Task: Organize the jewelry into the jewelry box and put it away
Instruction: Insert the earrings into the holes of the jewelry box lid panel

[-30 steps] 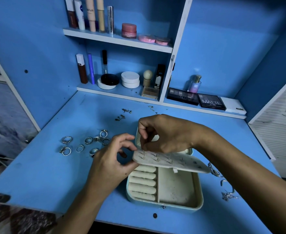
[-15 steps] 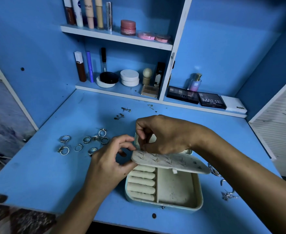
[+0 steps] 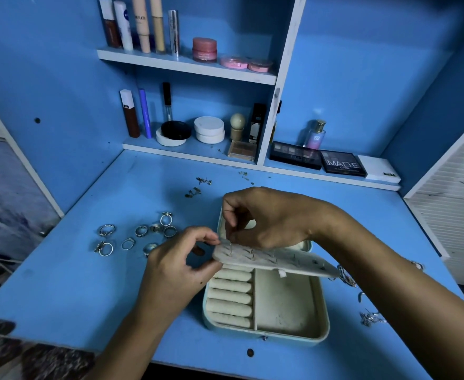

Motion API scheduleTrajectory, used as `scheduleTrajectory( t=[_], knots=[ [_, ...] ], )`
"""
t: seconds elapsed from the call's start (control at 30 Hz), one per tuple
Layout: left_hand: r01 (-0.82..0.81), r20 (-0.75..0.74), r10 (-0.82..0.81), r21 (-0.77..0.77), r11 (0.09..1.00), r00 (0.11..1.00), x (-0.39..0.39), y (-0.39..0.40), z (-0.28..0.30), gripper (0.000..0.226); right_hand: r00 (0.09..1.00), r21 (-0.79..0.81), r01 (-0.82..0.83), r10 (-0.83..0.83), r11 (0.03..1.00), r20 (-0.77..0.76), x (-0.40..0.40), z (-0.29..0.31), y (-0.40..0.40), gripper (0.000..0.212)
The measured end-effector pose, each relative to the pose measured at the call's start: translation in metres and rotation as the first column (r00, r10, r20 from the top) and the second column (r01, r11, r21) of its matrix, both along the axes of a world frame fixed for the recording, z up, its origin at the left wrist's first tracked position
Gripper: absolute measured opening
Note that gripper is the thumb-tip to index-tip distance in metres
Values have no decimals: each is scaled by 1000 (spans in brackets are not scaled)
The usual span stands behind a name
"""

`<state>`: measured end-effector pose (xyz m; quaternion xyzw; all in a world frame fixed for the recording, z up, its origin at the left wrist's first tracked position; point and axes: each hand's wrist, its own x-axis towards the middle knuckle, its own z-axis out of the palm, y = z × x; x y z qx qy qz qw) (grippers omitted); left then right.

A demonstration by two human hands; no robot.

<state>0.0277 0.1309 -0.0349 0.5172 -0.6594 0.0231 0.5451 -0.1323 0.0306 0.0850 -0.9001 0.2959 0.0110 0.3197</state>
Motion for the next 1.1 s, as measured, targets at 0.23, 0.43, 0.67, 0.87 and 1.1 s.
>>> scheduleTrajectory(
  t=[0.23,0.43,0.67,0.87,1.1],
  knots=[
    [23,-48,-17,116,993,999,0,-5,11,13,842,445,232,-408,865,353,-37,-3,-17,5],
    [54,-183,-11,227,972,983,-2,-16,20,32,434,594,324,-673,737,598,-76,-36,-36,21],
    [93,-234,-9,348,933,972,-1,-39,24,30,246,577,519,-757,631,606,-82,-78,-34,41],
    [2,-129,59,429,903,990,-1,-49,21,24,343,386,690,-747,612,570,-80,-87,-32,49],
    [-48,-58,89,503,863,994,2,-55,17,23,369,311,742,-749,594,550,-79,-95,-37,53]
  ],
)
